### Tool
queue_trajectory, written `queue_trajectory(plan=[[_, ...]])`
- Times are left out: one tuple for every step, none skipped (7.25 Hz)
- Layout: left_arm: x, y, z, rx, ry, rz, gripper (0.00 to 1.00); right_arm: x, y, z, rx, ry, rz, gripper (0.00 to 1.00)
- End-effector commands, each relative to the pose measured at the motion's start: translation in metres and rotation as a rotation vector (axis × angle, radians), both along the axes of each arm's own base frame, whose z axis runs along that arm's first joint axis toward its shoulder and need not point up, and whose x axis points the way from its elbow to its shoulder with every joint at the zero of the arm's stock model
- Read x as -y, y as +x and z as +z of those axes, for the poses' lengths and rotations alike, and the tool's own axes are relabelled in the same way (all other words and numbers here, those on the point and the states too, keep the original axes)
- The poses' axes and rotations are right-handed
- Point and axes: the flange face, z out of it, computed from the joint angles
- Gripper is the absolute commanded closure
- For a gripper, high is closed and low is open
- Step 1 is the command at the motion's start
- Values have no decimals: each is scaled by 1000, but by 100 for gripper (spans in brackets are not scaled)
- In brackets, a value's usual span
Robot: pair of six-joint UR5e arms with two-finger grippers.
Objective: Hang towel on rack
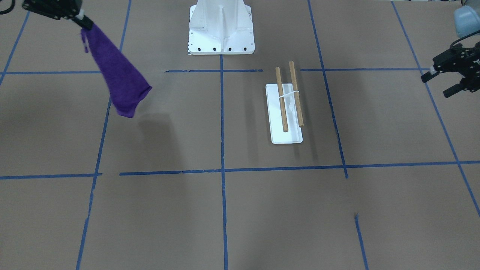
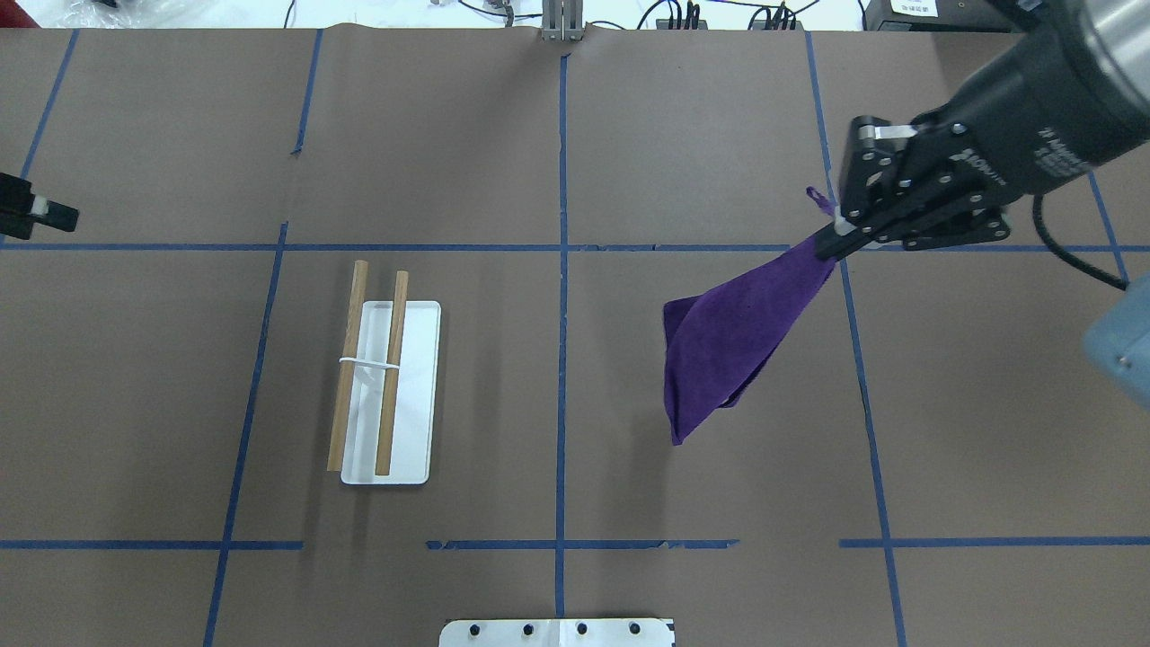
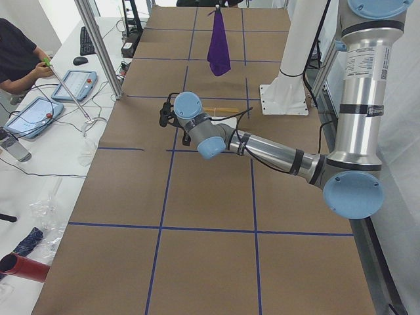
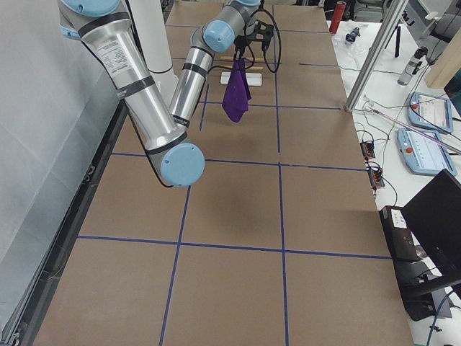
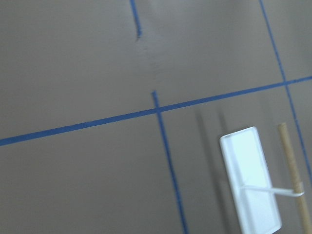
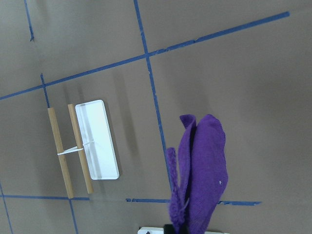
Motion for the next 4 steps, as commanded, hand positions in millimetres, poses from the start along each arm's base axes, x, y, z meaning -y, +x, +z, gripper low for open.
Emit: queue_trajectory(plan=[[2, 79, -70, -71, -164, 43, 1, -27, -63, -41, 52, -37, 61, 100], [-4, 124, -94, -71, -145, 28, 1, -24, -79, -50, 93, -42, 89, 100], [-5, 161, -123, -89, -192, 26, 1, -23, -84, -58, 105, -42, 87, 100], [-4, 190, -153, -109, -341, 10, 1, -21, -89, -68, 113, -25, 80, 100]])
